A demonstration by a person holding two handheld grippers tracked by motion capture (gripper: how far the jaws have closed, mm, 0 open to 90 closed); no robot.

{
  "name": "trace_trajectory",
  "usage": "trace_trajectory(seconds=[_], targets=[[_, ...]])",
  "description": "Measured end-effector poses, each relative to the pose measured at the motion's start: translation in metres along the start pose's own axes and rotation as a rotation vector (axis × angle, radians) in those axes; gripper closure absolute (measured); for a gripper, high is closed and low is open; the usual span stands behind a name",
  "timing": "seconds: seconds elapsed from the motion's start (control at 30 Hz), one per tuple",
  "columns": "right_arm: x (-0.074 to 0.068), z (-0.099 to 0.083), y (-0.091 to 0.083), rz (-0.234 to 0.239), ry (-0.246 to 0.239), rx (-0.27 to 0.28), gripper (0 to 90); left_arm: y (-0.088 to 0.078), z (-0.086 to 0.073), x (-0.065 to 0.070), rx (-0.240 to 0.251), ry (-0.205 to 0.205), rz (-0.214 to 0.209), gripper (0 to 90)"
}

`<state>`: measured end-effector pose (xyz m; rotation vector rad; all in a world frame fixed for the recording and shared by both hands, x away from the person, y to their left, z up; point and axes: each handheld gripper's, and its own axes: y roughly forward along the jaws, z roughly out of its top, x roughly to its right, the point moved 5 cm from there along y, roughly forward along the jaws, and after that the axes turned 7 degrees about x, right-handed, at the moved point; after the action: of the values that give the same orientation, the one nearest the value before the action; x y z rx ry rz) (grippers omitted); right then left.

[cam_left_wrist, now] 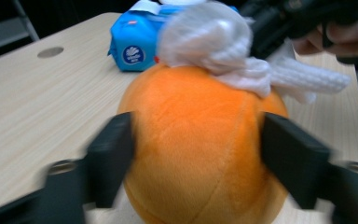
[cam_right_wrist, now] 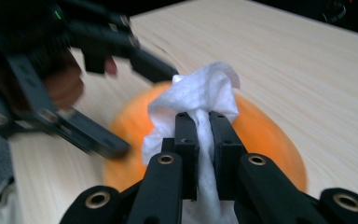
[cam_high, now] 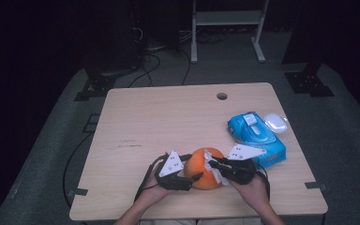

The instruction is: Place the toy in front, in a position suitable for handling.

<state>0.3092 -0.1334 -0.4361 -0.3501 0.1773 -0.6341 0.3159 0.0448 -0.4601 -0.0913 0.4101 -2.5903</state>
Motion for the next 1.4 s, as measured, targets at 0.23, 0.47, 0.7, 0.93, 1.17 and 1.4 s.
trace_trajectory(seconds=[0.23, 0.47, 0.7, 0.93, 1.17, 1.4], targets=[[-0.001, 0.002, 0.000, -0.004, 0.003, 0.003, 82.6, 0.001, -0.001, 0.002, -0.012, -0.027, -0.027, 30.3], [-0.024, 0.016, 0.002, 0.029, -0.089, 0.030, 82.6, -0.005, 0.010, 0.011, 0.005, 0.071, 0.010, 40.5], [0.003, -0.003, -0.006, 0.004, -0.002, 0.001, 82.7, 0.000, 0.003, -0.004, -0.012, -0.054, 0.010, 9.5], [0.003, 0.004, -0.008, -0.018, -0.013, 0.021, 82.6, 0.003, 0.003, 0.002, 0.013, -0.052, -0.025, 35.8], [-0.031, 0.022, -0.002, 0.019, -0.135, 0.051, 82.6, -0.001, 0.013, 0.022, 0.024, 0.204, 0.044, 41.6], [-0.002, 0.013, -0.017, -0.039, -0.049, 0.053, 82.7, 0.001, 0.012, 0.023, 0.045, 0.150, -0.008, 30.2]])
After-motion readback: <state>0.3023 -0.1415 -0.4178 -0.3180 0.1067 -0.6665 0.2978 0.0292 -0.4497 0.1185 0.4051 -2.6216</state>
